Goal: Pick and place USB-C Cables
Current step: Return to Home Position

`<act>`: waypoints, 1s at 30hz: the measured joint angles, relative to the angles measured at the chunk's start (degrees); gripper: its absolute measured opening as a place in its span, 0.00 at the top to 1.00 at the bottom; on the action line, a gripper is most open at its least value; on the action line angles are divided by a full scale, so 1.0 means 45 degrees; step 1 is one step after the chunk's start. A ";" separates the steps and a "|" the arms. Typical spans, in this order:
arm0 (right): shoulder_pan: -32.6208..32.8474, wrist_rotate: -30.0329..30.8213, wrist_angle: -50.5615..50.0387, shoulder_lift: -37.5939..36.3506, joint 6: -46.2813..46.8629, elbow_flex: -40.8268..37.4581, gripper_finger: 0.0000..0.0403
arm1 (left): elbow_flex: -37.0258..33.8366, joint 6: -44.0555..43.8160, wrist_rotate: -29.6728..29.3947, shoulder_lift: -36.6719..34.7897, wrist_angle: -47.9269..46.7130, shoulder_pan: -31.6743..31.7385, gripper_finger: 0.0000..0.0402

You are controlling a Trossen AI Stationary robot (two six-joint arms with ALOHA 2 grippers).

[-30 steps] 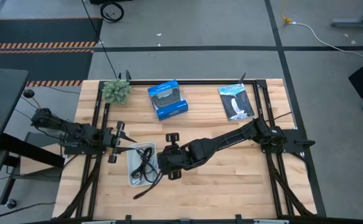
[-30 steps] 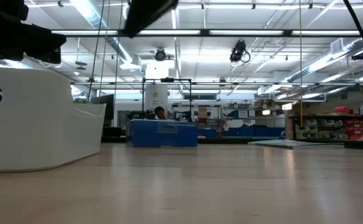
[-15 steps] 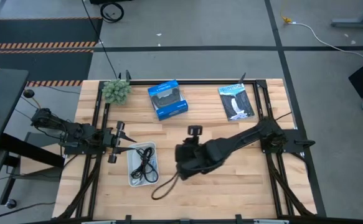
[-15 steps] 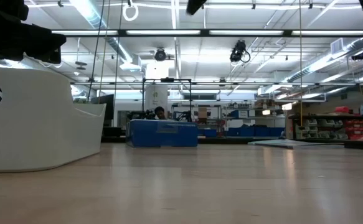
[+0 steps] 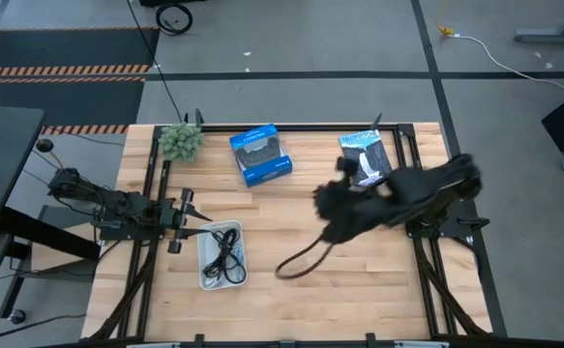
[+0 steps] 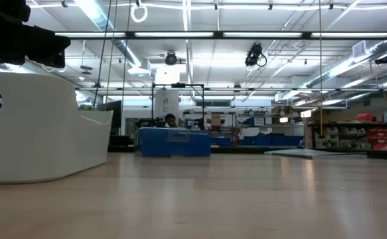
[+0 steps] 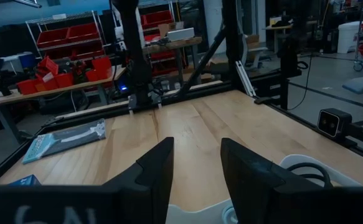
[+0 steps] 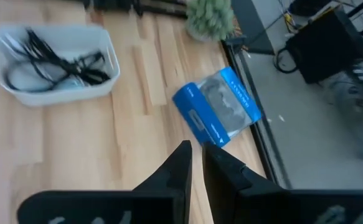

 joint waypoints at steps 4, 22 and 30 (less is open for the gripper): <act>0.0008 -0.0218 0.0149 -0.1531 0.0048 0.0000 0.89 | 0.0002 0.0000 -0.0003 0.0000 0.0000 -0.0001 0.65; 0.0019 -0.1050 0.2657 -0.7073 0.1975 0.0015 0.89 | 0.0001 0.0001 0.0002 0.0000 0.0005 -0.0003 0.65; 0.0019 -0.1020 0.2610 -0.8101 0.2159 0.0015 0.89 | 0.0001 0.0000 0.0002 0.0000 0.0005 0.0002 0.65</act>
